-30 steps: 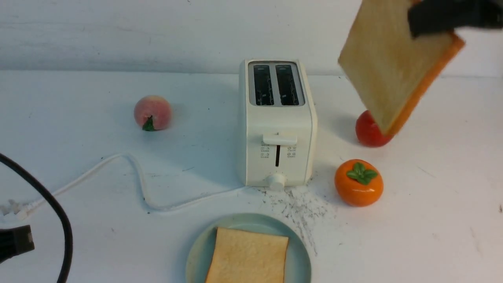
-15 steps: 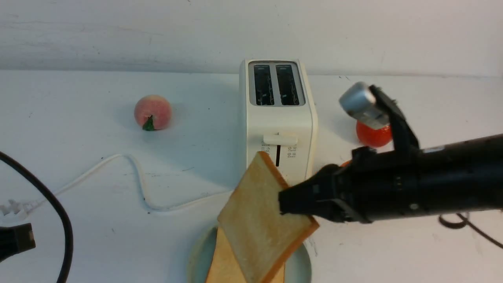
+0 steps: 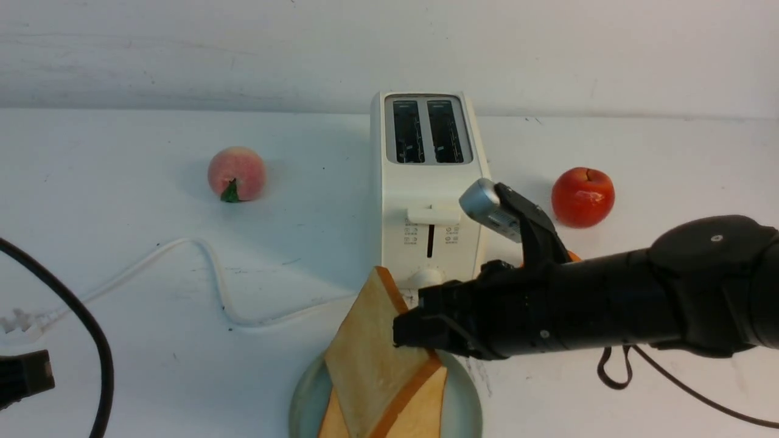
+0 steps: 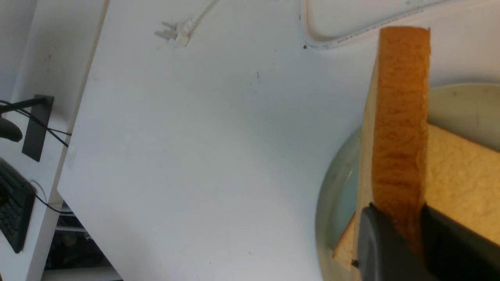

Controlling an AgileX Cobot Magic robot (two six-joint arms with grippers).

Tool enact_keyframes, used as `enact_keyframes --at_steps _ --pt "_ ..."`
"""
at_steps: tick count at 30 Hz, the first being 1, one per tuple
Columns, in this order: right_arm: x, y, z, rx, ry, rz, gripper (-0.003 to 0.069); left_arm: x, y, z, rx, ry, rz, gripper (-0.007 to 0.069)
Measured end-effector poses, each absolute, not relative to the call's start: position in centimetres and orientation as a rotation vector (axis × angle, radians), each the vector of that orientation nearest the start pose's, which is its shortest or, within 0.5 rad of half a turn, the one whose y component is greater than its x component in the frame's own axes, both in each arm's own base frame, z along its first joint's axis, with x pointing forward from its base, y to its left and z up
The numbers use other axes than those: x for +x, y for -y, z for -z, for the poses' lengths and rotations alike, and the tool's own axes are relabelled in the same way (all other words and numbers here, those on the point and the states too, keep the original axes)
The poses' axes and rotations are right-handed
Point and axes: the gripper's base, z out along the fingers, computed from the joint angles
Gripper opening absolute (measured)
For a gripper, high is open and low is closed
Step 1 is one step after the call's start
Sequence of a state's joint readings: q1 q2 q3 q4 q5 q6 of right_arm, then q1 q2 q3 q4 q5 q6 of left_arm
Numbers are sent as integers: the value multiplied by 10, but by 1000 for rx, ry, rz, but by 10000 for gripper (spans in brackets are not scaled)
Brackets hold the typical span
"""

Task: Take toasted bread from bread machine on white table place on plate.
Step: 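Place the held slice of bread on top of the slice on the plate with the right gripper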

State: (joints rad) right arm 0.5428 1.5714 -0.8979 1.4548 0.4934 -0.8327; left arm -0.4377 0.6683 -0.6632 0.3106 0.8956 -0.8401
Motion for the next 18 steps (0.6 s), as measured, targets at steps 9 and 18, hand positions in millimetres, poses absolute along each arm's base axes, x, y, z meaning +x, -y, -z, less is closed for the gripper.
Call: enact_keyframes --at_steps 9,18 --pt "264 -206 -221 -238 -2385 -1069 168 111 28 -308 -356 -2319 256 -12" --pt "262 -205 -212 -374 -2412 -1001 323 111 28 -308 -351 -2320 253 -6"
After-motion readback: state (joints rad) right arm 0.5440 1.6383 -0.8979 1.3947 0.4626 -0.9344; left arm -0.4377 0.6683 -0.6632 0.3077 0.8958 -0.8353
